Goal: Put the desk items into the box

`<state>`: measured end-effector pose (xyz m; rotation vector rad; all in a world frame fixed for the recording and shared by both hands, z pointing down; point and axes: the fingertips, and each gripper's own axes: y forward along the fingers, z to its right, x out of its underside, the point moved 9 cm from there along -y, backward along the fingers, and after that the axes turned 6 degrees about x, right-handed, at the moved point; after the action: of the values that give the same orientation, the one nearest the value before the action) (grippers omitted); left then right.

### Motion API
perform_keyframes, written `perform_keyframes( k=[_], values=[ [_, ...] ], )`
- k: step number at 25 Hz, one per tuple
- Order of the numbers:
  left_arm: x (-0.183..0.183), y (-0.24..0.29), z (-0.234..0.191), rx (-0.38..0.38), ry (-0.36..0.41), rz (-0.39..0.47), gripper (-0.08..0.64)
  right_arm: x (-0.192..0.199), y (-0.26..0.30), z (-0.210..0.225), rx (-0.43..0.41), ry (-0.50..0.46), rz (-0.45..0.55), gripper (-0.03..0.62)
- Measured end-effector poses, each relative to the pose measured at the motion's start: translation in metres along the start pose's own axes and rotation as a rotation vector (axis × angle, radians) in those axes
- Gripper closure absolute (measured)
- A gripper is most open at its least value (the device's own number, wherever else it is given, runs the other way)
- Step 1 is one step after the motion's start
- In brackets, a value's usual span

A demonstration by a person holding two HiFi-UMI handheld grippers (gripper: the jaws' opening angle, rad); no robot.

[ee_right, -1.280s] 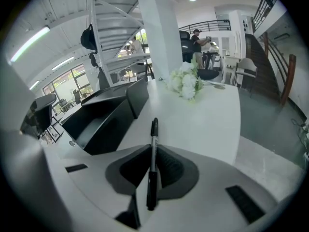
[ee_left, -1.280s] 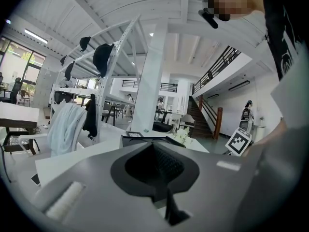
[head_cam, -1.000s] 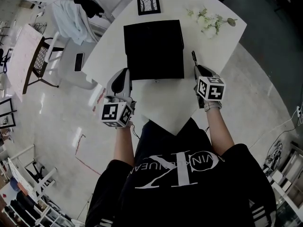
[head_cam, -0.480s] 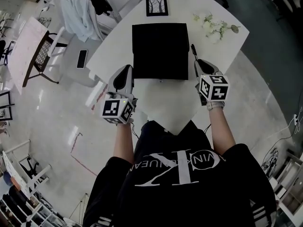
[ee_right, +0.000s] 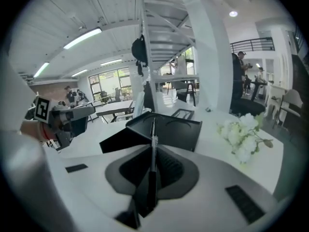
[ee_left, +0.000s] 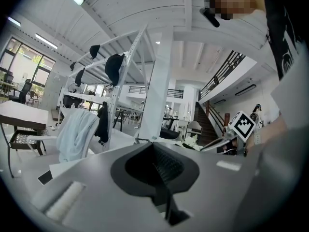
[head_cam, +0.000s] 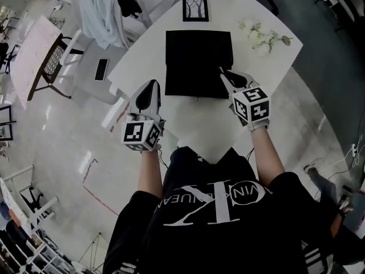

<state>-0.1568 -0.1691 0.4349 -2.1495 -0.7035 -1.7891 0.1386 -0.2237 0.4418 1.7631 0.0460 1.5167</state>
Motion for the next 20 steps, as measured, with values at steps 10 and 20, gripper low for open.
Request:
perform_keyframes(
  k=[10, 20],
  values=[
    [0.006, -0.010, -0.005, -0.058, -0.022, 0.007, 0.549, -0.008, 0.024, -0.027, -0.200, -0.202, -0.084, 0.541],
    [0.013, -0.026, -0.009, -0.129, -0.042, 0.008, 0.549, -0.002, 0.053, -0.051, -0.329, -0.436, -0.226, 0.541]
  ],
)
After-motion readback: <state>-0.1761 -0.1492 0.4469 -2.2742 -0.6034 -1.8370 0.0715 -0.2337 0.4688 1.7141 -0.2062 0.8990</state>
